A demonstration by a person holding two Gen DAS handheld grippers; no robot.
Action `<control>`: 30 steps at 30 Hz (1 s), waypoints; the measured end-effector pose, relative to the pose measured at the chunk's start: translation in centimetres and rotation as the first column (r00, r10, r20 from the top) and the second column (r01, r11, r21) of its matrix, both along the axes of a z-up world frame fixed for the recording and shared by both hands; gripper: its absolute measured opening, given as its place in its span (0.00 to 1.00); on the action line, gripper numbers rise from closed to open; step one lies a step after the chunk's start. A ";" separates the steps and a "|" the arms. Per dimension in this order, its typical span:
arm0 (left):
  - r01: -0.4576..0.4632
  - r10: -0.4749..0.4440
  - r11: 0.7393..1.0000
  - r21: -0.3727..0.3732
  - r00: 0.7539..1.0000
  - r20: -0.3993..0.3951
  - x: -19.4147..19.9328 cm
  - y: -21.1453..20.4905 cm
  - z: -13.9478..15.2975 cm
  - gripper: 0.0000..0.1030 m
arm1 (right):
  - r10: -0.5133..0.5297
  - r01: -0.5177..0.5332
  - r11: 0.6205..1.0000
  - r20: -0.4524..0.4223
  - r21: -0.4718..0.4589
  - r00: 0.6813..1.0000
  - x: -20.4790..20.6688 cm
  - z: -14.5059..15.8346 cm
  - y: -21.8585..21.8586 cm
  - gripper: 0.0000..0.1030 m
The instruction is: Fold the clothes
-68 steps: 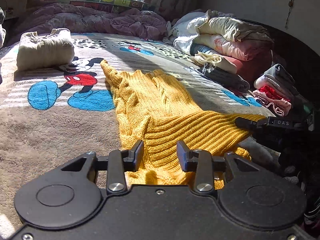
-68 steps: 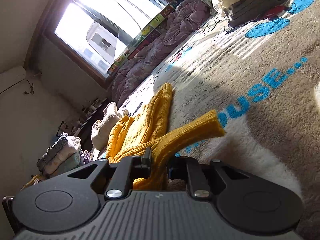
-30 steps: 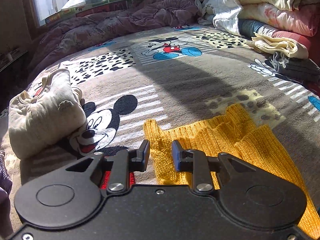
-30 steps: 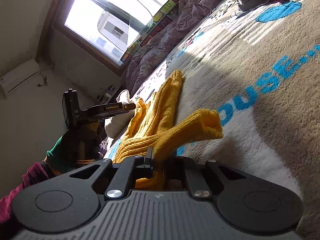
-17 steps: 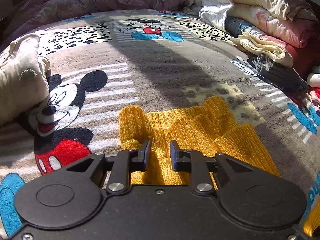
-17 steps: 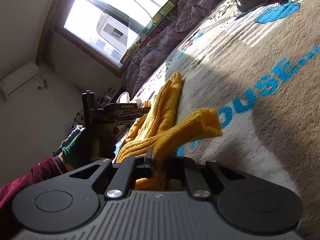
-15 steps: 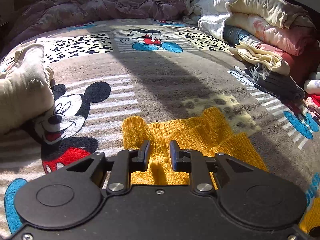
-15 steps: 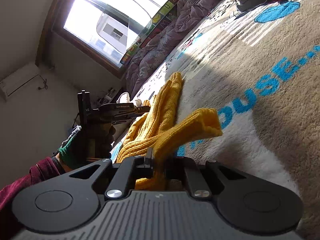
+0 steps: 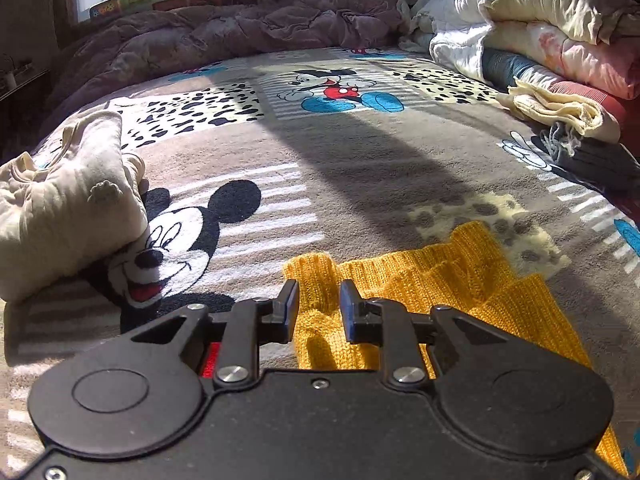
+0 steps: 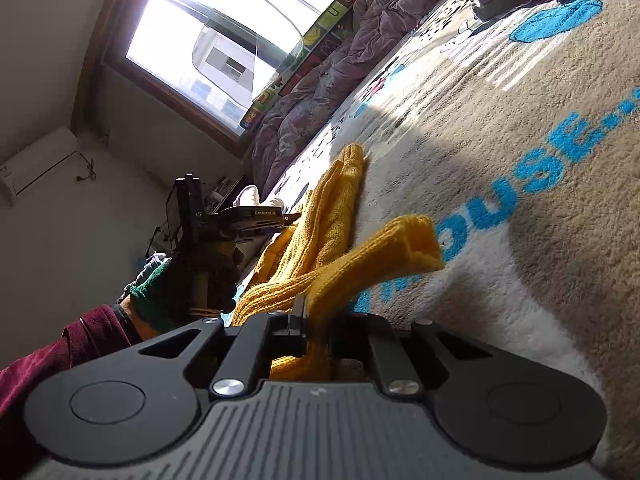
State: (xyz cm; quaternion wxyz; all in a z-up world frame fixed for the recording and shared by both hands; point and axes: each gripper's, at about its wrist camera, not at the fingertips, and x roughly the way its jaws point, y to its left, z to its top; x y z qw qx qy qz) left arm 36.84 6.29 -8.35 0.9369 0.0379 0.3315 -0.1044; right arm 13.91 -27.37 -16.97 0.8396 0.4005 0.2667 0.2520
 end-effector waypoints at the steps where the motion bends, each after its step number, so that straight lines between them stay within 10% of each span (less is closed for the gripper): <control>1: -0.006 0.007 1.000 -0.022 1.000 0.016 -1.6 0.7 0.6 0.18 | -0.002 0.002 1.000 0.000 0.001 1.000 0.0 0.0 0.0 0.11; 5: 0.006 -0.005 0.997 -0.081 1.000 0.011 -6.7 1.6 0.4 0.18 | -0.005 0.005 1.000 0.010 0.003 1.000 -0.2 0.1 -0.1 0.11; 9: 0.079 -0.075 0.994 0.080 0.996 -0.049 -7.4 -1.8 -4.2 0.18 | -0.010 0.010 1.000 0.019 -0.002 1.000 -0.4 0.1 -0.1 0.11; 18: -0.031 0.038 0.990 -0.140 0.998 0.044 -17.1 0.6 -1.6 0.19 | -0.052 0.052 0.999 0.054 -0.004 0.997 -1.3 0.4 0.1 0.11; 20: 0.013 -0.022 0.982 -0.186 0.999 -0.049 -17.2 0.5 -4.0 0.19 | -0.062 0.063 0.998 0.054 -0.005 0.997 -1.5 0.4 0.2 0.11; 30: 0.120 -0.084 0.960 -0.253 0.985 0.149 -24.9 4.5 -0.4 0.30 | -0.115 0.117 0.993 0.076 -0.027 0.990 -2.7 2.1 0.8 0.11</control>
